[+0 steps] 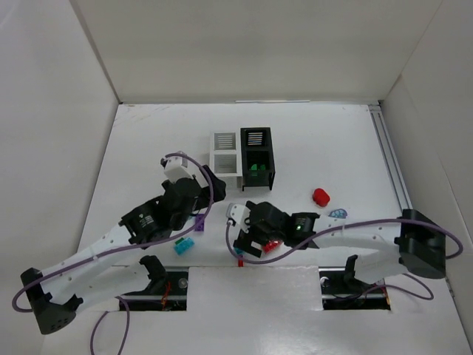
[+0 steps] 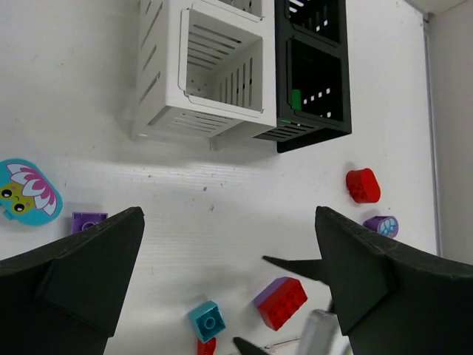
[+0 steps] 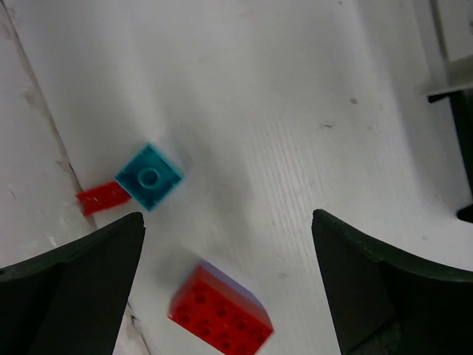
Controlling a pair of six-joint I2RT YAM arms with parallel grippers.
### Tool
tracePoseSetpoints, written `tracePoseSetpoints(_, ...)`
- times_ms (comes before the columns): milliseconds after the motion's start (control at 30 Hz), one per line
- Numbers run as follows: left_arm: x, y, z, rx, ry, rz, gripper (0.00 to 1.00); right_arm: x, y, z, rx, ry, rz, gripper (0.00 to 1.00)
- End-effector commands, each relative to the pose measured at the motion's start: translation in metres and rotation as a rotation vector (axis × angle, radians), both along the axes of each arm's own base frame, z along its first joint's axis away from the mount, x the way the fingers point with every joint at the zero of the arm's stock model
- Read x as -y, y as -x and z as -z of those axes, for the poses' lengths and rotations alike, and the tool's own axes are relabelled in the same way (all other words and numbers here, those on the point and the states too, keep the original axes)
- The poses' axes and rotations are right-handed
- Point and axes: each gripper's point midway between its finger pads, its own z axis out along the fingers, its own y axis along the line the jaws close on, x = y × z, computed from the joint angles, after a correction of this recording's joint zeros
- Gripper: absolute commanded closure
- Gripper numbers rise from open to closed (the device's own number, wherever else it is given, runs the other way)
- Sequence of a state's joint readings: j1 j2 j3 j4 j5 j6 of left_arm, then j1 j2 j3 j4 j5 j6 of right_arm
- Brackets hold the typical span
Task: Sort the legos into containers by color
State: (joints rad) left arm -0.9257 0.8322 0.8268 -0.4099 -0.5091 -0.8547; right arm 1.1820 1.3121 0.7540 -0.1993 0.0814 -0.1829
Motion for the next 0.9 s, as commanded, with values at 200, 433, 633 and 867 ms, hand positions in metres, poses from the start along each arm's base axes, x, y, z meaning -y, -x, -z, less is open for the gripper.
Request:
tracePoseSetpoints(200, -0.022, 0.008, 0.008, -0.05, 0.034, -0.118, 0.0, -0.066, 0.007, 0.005, -0.129, -0.115, 0.195, 0.04)
tracePoseSetpoints(433, -0.027, 0.012, 0.016, -0.089, 0.01, -0.134, 0.0, -0.056, 0.011, 0.039, -0.238, -0.039, 0.358, 0.08)
tracePoseSetpoints(633, -0.036, 0.015, 0.01, -0.076, 0.034, -0.159, 0.0, -0.055, 0.014, 0.047, -0.259, -0.003, 0.363, 0.38)
tracePoseSetpoints(867, -0.05, 0.022, 0.014, -0.096, 0.054, -0.209, 0.0, -0.053, 0.019, 0.043, -0.266, -0.031, 0.333, 0.7)
